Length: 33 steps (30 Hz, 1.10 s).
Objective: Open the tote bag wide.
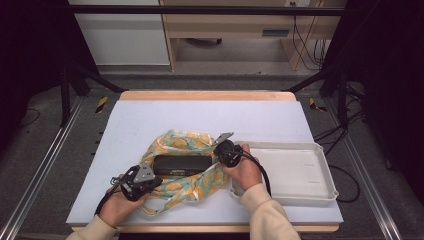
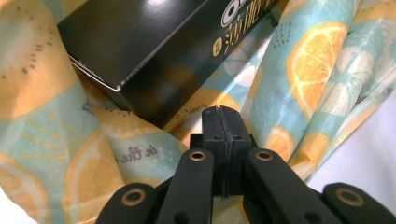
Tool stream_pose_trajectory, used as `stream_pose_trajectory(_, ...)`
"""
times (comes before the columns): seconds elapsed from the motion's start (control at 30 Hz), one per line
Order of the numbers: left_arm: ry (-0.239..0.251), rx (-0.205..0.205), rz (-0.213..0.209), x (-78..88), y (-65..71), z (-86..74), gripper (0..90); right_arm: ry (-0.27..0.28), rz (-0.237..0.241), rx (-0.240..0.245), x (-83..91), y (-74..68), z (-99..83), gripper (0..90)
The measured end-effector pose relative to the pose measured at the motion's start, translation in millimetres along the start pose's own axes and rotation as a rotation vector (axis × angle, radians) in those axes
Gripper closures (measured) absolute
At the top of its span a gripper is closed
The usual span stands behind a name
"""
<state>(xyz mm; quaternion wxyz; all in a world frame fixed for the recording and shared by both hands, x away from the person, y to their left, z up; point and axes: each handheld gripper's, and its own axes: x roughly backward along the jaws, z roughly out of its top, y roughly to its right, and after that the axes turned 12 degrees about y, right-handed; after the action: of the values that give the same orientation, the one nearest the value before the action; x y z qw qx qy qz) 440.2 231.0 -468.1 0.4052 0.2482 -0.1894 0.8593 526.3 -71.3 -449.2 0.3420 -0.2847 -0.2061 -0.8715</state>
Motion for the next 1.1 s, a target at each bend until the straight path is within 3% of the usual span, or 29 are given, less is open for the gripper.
stream_pose_trajectory(0.27,0.004,-0.010,-0.002,2.1,1.4,2.1,90.0,0.140,-0.037,-0.019,33.2,-4.4,10.2,90.0)
stream_pose_trajectory(0.43,0.009,-0.013,-0.002,3.5,2.1,3.4,90.0,0.220,-0.007,-0.020,59.2,-23.1,8.7,90.0)
stream_pose_trajectory(0.57,0.008,-0.014,-0.001,4.0,2.1,3.7,90.0,0.262,0.019,-0.028,69.9,-42.0,0.0,90.0)
stream_pose_trajectory(0.9,0.014,-0.008,-0.006,4.1,2.3,4.1,90.0,0.278,0.070,-0.026,60.5,-74.9,-11.5,90.0)
stream_pose_trajectory(1.1,-0.002,-0.010,-0.018,5.3,4.0,3.6,90.0,0.208,0.079,-0.004,45.5,-82.9,-17.1,90.0)
